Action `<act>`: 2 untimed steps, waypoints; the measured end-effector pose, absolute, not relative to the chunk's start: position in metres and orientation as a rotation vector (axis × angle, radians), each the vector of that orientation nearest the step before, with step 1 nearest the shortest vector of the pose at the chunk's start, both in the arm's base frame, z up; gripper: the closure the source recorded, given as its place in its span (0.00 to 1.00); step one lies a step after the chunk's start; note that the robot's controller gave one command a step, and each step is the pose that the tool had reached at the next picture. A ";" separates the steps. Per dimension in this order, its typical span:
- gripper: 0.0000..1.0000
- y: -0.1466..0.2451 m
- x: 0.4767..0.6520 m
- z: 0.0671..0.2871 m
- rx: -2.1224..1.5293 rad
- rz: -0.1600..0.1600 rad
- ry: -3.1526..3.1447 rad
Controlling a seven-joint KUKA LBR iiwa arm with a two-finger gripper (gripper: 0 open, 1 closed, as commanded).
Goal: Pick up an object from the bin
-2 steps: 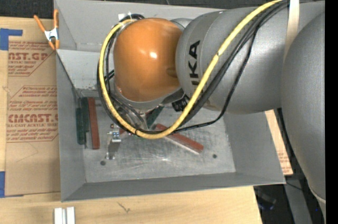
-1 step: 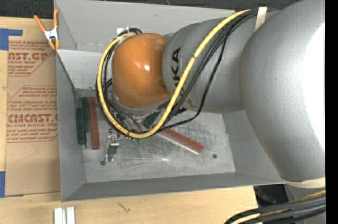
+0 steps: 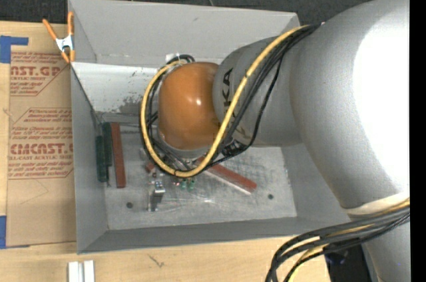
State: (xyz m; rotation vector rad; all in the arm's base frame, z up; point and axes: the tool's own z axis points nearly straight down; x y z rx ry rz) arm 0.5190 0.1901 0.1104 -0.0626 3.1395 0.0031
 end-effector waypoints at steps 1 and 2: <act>0.00 0.163 0.524 0.079 -0.210 -0.001 3.137; 0.00 0.159 0.532 0.084 -0.188 0.001 3.141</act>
Offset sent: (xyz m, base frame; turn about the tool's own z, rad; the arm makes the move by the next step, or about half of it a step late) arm 0.0380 -0.0523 -0.0120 -0.0424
